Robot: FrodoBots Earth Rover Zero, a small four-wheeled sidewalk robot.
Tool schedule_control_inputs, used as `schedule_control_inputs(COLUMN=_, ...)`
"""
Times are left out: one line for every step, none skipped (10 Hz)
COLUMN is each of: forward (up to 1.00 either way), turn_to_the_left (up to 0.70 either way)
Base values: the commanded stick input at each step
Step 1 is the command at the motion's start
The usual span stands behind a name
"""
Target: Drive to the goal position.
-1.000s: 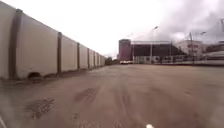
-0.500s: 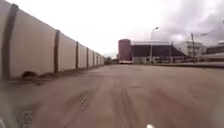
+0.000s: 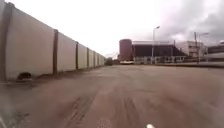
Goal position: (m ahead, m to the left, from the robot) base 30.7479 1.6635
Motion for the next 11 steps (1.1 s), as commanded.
schedule_control_inputs(forward=0.6, turn_to_the_left=0.0)
schedule_control_inputs(forward=0.6, turn_to_the_left=-0.1)
schedule_control_inputs(forward=0.6, turn_to_the_left=-0.14)
schedule_control_inputs(forward=0.6, turn_to_the_left=-0.14)
schedule_control_inputs(forward=0.6, turn_to_the_left=-0.13)
schedule_control_inputs(forward=0.6, turn_to_the_left=-0.01)
schedule_control_inputs(forward=0.6, turn_to_the_left=0.0)
schedule_control_inputs(forward=0.6, turn_to_the_left=0.0)
schedule_control_inputs(forward=0.6, turn_to_the_left=-0.01)
schedule_control_inputs(forward=0.6, turn_to_the_left=-0.09)
schedule_control_inputs(forward=0.6, turn_to_the_left=-0.13)
